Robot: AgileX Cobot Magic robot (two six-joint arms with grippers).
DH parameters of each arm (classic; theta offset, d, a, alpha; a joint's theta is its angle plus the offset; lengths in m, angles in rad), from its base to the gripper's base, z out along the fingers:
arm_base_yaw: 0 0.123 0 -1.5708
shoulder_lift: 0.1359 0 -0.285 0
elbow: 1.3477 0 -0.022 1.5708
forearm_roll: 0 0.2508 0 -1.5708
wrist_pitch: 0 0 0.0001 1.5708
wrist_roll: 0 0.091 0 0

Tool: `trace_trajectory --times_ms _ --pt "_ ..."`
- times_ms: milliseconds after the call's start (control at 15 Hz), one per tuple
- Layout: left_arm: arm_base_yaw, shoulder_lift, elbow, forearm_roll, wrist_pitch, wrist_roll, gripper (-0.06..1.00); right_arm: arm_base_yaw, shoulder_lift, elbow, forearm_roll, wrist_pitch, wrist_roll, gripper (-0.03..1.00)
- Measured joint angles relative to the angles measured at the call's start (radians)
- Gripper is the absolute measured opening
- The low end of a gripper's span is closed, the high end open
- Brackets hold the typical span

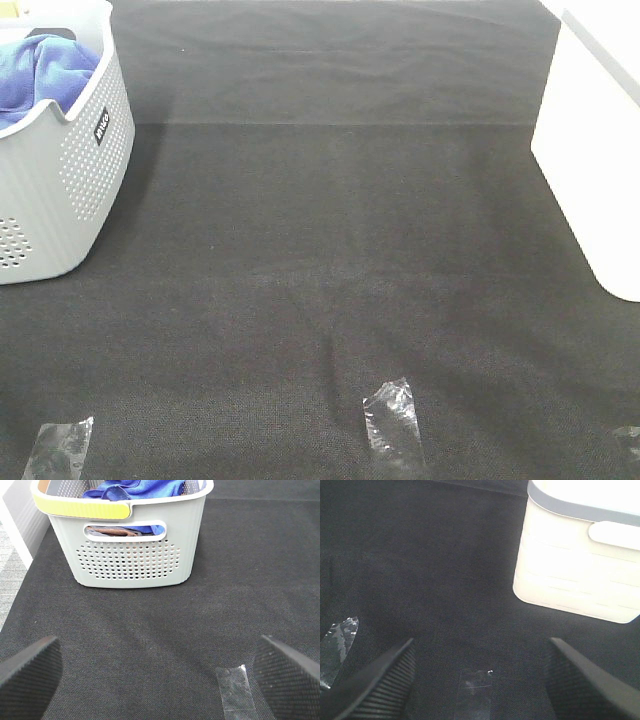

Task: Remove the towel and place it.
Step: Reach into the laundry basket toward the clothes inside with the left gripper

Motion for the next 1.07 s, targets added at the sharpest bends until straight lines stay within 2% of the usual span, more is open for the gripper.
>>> trace_trajectory --times_ms 1067 --pt "0.000 0.000 0.000 0.009 0.000 0.000 0.99 0.000 0.000 0.000 0.000 0.000 0.000 0.72"
